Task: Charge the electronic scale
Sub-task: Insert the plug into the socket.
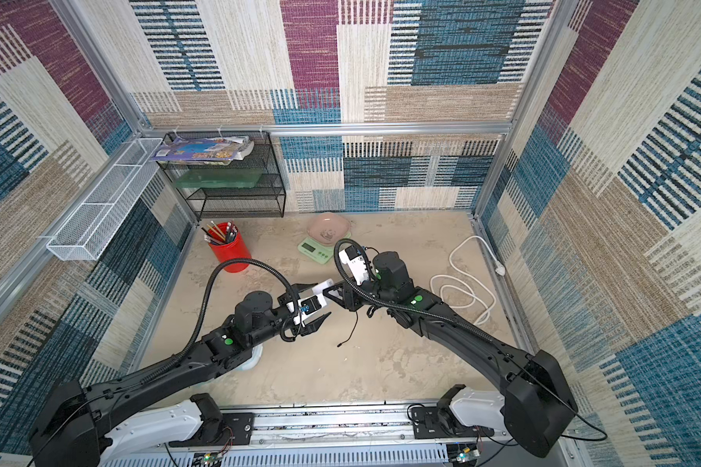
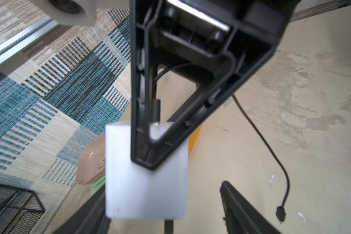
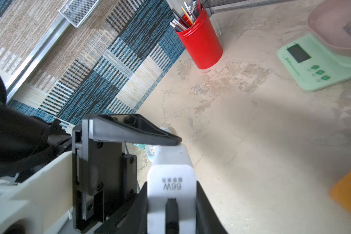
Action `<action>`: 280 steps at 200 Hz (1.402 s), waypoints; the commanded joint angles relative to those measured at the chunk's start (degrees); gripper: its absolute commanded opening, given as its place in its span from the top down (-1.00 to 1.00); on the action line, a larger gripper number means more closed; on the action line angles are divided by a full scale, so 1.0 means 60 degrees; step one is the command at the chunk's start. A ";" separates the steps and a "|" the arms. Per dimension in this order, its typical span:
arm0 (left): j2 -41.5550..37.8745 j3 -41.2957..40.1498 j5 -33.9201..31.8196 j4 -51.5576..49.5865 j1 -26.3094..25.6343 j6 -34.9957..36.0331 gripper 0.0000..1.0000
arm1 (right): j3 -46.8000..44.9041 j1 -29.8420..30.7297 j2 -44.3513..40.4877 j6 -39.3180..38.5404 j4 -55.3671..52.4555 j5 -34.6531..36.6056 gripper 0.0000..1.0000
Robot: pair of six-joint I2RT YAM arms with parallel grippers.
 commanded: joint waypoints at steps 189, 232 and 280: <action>-0.0013 -0.0616 -0.0514 0.1145 0.0655 -0.0686 -0.79 | 0.2386 -0.0644 0.3803 0.2629 -0.4570 0.7964 0.75; -0.0121 -0.0653 -0.0532 0.1019 0.0682 -0.0674 -0.78 | 0.2591 -0.0543 0.4163 0.2525 -0.4456 0.8242 0.75; -0.0229 -0.0704 -0.0515 0.0964 0.0696 -0.0646 -0.78 | 0.2866 -0.0483 0.4605 0.2491 -0.4747 0.8600 0.76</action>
